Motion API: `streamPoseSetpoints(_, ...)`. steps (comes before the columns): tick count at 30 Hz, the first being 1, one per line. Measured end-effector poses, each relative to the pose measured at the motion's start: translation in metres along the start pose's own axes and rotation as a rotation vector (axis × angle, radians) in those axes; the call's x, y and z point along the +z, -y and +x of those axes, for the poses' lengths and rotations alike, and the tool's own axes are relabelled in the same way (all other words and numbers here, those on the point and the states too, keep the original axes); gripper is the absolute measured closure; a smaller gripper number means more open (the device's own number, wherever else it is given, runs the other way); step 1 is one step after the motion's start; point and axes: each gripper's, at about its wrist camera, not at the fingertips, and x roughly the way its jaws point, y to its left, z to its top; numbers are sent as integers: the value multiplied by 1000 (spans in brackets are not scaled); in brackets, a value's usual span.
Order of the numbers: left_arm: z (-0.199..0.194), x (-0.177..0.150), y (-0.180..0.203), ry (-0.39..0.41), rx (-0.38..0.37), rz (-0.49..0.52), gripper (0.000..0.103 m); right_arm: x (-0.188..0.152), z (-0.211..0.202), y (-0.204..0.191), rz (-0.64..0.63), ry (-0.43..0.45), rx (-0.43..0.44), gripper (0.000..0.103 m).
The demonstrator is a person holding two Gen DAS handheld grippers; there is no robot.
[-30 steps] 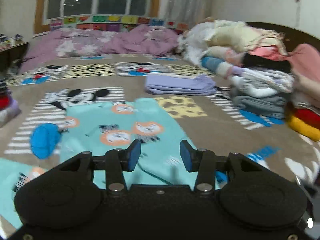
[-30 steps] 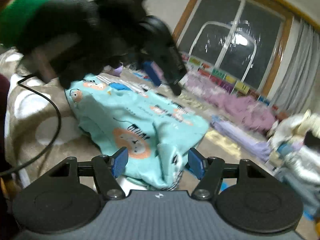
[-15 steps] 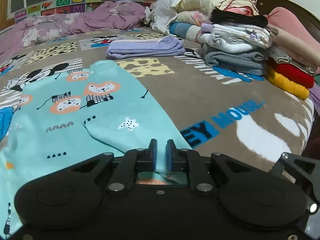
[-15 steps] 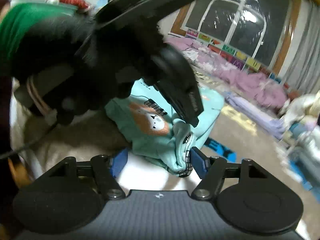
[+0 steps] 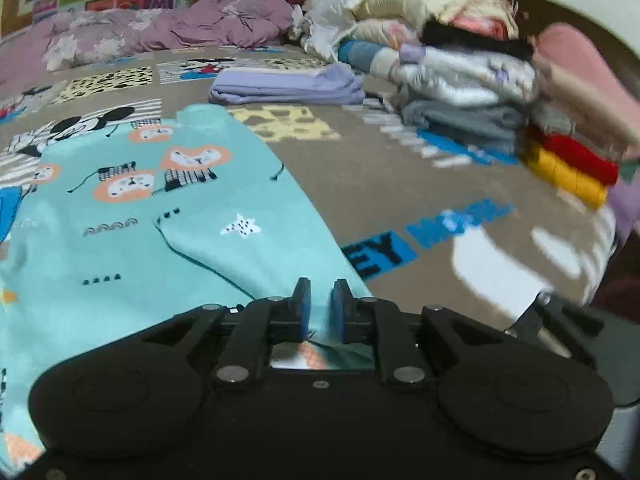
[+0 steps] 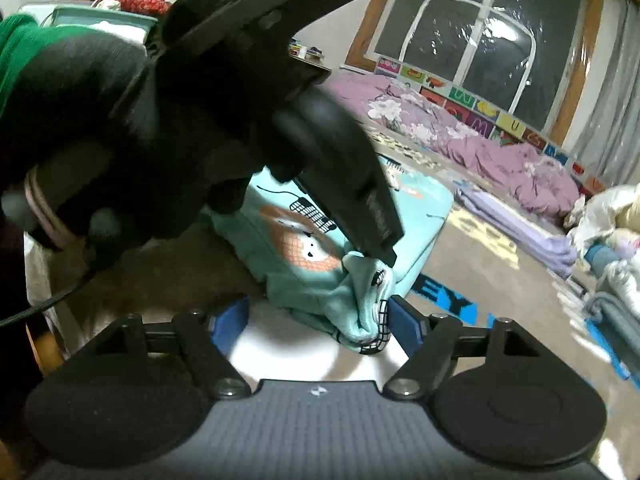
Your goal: Fold clothes
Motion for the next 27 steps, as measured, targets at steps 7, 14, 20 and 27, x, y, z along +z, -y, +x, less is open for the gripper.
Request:
streamPoseSetpoints(7,-74,-5,-91,171,5,-404,16,11,-30,-2,20,97,-40,34)
streamPoseSetpoints(14,-150,-38,-195,321,136,-826,6,29,-35,-35,-87,157,37,36)
streamPoseSetpoints(20,-194,-85,-265,407,304,-1105,10,57,-22,-72,-182,122,134,36)
streamPoseSetpoints(27,-197,-100,-300,453,312,-1186,30,105,-2,-100,-184,109,239,36)
